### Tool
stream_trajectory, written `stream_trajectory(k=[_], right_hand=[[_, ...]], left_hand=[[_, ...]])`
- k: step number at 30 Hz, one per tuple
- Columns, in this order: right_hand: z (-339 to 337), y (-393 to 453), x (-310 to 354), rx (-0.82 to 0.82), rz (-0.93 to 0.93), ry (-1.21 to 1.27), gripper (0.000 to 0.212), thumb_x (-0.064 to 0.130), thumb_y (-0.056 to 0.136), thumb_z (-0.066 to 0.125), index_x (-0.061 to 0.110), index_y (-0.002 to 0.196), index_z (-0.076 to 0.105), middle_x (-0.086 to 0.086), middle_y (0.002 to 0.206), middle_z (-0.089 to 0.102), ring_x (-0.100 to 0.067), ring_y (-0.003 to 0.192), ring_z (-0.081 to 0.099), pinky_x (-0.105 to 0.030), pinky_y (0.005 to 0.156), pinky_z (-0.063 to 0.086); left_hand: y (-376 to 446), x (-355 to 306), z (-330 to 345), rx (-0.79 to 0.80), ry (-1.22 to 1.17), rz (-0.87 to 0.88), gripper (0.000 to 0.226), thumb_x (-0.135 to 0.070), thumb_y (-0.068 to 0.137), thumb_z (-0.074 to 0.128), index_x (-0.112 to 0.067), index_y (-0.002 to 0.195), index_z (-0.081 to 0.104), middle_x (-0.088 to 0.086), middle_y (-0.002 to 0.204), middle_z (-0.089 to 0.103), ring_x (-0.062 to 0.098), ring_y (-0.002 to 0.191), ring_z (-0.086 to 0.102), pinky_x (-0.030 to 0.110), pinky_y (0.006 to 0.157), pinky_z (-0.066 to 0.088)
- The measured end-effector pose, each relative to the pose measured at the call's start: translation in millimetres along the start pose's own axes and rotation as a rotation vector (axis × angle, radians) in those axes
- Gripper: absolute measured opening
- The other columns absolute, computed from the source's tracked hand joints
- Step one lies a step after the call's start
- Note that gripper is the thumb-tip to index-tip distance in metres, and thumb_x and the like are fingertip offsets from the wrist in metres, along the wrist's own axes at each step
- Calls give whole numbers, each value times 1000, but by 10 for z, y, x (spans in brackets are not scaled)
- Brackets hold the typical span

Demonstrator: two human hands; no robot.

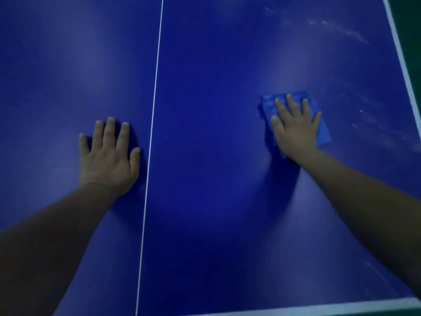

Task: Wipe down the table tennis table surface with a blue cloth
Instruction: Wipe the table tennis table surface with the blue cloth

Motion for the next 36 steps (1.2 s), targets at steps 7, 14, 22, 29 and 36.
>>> stream_trajectory(k=[7, 14, 22, 29, 36], right_hand=[[134, -2514, 219, 63, -655, -43, 48, 49, 102, 38, 33, 147, 49, -1, 160, 35, -40, 149, 24, -72, 112, 17], [-8, -1663, -82, 30, 150, 50, 54, 52, 103, 25, 42, 156, 23, 6, 167, 17, -31, 154, 7, -70, 116, 5], [282, -3429, 1123, 51, -483, -12, 49, 51, 100, 40, 37, 146, 48, 1, 158, 40, -37, 148, 30, -71, 113, 16], [43, -2850, -17, 100, 406, 56, 56, 54, 103, 15, 44, 158, 9, 9, 168, 1, -28, 154, -5, -67, 118, -1], [288, -3584, 1220, 75, -522, -47, 51, 51, 102, 33, 37, 150, 42, 1, 161, 34, -37, 150, 25, -70, 116, 12]], left_hand=[[-984, -223, 107, 0, -167, 118, 68, -47, 99, 23, -8, 155, 30, 15, 164, 24, 32, 152, 17, 59, 121, 13], [-2185, -169, 236, -16, -163, 301, 66, -44, 100, 29, -6, 153, 34, 13, 163, 27, 28, 154, 14, 58, 122, 10], [-2760, -68, 371, 10, -145, 237, 69, -45, 98, 28, -4, 153, 36, 15, 164, 25, 31, 154, 12, 59, 122, 9], [-2756, -74, 349, 41, -77, 244, 72, -52, 99, 21, -8, 155, 31, 15, 164, 22, 33, 154, 9, 59, 122, 8], [-2737, -47, 363, 27, -90, 256, 71, -50, 99, 20, -8, 155, 32, 16, 164, 23, 35, 153, 12, 60, 122, 9]])
Point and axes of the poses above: each hand's wrist, its own y-axis towards the middle knuckle, its own z-axis out of the palm, x = y × z, the point moved 1 cm from there along y, towards the middle knuckle
